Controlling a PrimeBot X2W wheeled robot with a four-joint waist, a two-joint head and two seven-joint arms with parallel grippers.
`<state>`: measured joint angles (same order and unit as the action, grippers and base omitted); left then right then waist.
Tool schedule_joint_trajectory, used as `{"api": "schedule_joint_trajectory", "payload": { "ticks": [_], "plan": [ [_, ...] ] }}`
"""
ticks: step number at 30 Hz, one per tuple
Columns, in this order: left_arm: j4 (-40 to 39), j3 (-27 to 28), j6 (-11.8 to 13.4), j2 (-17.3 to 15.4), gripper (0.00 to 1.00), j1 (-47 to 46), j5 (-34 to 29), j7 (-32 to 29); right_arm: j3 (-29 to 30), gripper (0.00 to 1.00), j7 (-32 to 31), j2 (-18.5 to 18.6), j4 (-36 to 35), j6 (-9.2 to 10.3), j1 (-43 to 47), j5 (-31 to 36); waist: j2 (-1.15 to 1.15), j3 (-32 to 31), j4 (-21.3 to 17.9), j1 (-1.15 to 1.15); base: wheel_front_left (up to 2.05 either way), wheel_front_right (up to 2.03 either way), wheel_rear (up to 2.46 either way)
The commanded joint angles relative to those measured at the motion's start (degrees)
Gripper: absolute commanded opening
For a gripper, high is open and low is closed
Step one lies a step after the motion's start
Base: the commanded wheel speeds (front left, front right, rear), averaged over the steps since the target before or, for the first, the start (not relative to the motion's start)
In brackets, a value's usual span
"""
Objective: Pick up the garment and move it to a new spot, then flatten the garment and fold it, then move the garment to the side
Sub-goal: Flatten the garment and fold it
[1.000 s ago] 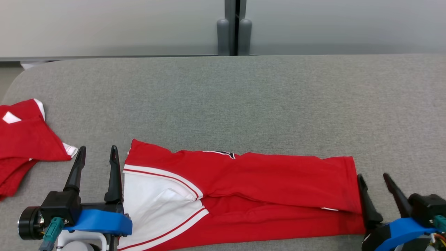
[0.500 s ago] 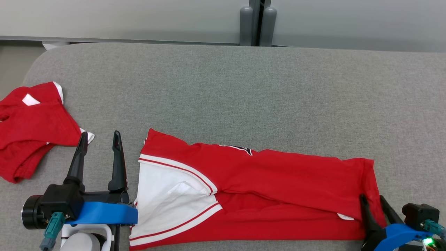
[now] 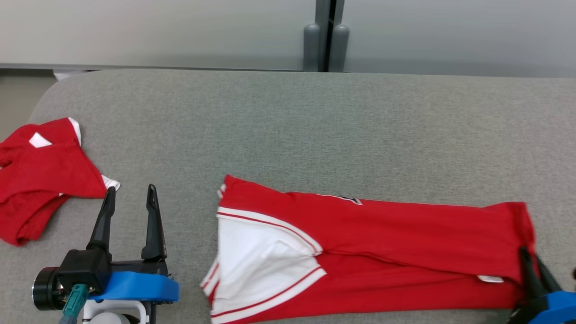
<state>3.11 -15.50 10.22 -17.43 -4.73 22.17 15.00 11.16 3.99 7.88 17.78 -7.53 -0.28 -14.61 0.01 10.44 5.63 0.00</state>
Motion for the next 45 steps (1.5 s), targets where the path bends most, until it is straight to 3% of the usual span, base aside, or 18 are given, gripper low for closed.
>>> {"api": "schedule_joint_trajectory", "payload": {
  "ticks": [1,9,17,18,25,26,32,39,40,41,45],
  "plan": [
    [0.27,0.04,-0.15,0.10,1.00,0.48,-0.44,0.23,2.55,0.00,-0.93,1.12,-1.50,0.07,1.02,0.67,-0.01,-0.75,-0.98,0.00,0.00,0.00,0.00],
    [1.40,-0.51,-0.33,-0.01,1.00,1.26,-0.47,0.08,7.45,0.00,-8.59,-0.40,-10.11,0.05,1.45,3.55,-0.01,-2.89,-2.60,0.00,0.00,0.00,0.00],
    [1.20,-0.94,-0.01,-0.28,1.00,1.06,-0.39,-0.64,-3.53,0.00,-16.51,-4.11,-19.79,0.04,-1.25,4.85,-0.01,-3.39,-2.39,0.00,0.00,0.00,0.00],
    [1.06,-1.02,-0.10,-0.32,1.00,0.46,-0.33,-0.75,-8.56,0.00,-17.11,-4.70,-20.12,0.04,-2.49,3.53,-0.01,-2.96,-1.86,0.00,0.00,0.00,0.00],
    [1.81,-1.35,-0.41,-0.13,1.00,-1.27,-0.24,-1.07,-24.91,0.00,-12.80,-4.96,-12.91,0.04,-8.04,-7.06,-0.01,-0.95,0.84,0.00,0.00,0.00,0.00],
    [1.81,-1.35,-0.41,-0.13,1.00,-1.27,-0.24,-1.07,-24.91,0.00,-12.80,-4.96,-12.91,0.04,-8.04,-7.06,-0.01,-0.95,0.84,0.00,0.00,0.00,0.00],
    [2.93,-1.97,-1.07,0.88,1.00,-3.25,-0.16,-0.65,-39.34,0.00,-5.55,-4.93,-3.29,0.04,-13.85,-15.50,-0.01,1.04,3.86,0.00,0.00,0.00,0.00],
    [4.26,-2.19,-1.59,1.82,1.00,-4.55,-0.21,-0.16,-47.68,0.00,0.30,-4.91,4.83,0.04,-18.48,-20.51,-0.01,2.39,5.14,0.00,0.00,0.00,0.00],
    [4.46,-2.13,-1.63,1.92,1.00,-4.62,-0.20,-0.16,-48.46,0.27,1.32,-4.92,5.66,0.04,-19.11,-21.23,-0.01,2.46,5.13,0.00,0.00,0.00,0.00],
    [4.74,-2.00,-1.70,2.02,1.00,-4.73,-0.25,-0.06,-49.98,1.00,3.50,-4.94,7.01,0.04,-20.50,-22.01,-0.01,2.66,4.99,0.00,0.00,0.00,0.00],
    [5.11,-1.59,-1.66,2.22,1.00,-4.67,-0.43,0.10,-52.31,1.00,8.10,-4.91,7.17,0.04,-23.30,-23.08,-0.01,2.57,4.22,0.00,0.00,0.00,0.00]
  ]
}}
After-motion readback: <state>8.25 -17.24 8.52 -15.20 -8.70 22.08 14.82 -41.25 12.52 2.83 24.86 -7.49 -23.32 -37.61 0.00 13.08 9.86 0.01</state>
